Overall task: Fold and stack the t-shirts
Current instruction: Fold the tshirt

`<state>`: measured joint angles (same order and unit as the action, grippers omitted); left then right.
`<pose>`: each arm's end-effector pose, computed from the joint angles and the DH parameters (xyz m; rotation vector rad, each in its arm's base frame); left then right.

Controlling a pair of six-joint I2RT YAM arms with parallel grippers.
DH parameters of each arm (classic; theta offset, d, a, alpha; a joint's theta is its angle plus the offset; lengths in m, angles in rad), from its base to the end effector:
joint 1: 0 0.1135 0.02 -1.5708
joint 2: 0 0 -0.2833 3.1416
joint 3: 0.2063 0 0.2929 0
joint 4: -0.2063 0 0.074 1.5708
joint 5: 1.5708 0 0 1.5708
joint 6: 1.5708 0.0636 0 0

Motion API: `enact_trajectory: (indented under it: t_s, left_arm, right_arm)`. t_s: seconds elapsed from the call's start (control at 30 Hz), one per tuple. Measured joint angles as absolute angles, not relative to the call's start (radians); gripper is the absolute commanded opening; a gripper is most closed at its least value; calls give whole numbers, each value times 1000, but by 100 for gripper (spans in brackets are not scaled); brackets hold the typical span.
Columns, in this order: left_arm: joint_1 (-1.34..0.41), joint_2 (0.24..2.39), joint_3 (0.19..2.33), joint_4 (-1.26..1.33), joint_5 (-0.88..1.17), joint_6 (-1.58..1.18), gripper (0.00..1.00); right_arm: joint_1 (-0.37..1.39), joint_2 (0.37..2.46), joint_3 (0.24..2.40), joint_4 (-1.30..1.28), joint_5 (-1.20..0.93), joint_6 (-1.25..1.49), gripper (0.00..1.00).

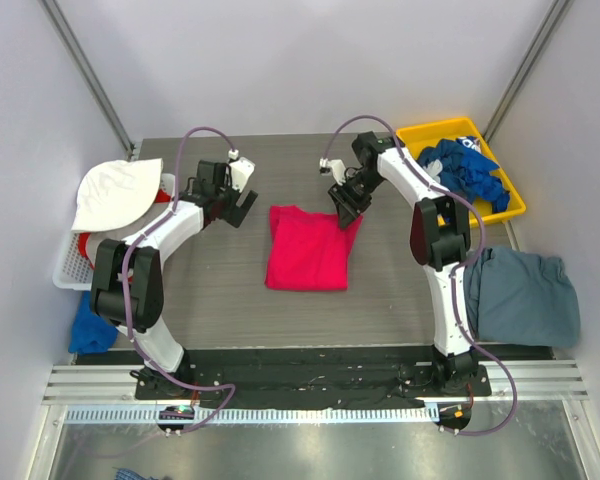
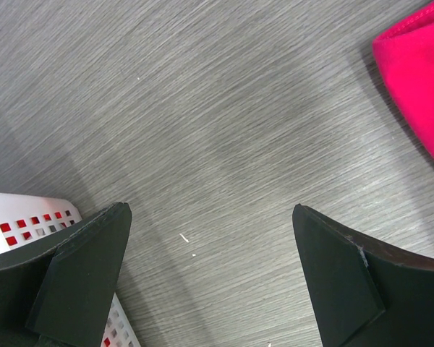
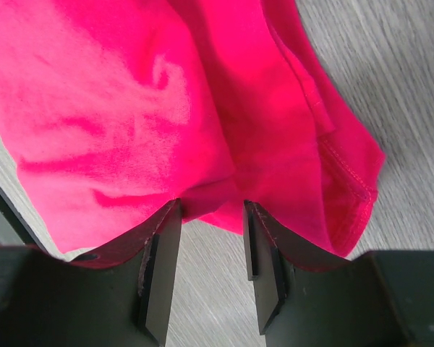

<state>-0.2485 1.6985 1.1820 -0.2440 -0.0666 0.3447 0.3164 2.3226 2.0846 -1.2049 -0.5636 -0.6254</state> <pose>0.4223 -0.1028 0.2103 0.6498 2.2402 0.1257 0.4860 0.1949 0.1844 -1.3298 2.4966 0.7811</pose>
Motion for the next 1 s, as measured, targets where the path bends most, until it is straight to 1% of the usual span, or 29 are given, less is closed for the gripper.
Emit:
enact_trajectory:
  t_s: [1.0]
  left_arm:
    - [-249, 1699, 1181, -244, -67, 348, 100]
  right_arm:
    - [325, 2344, 2107, -1236, -632, -632, 48]
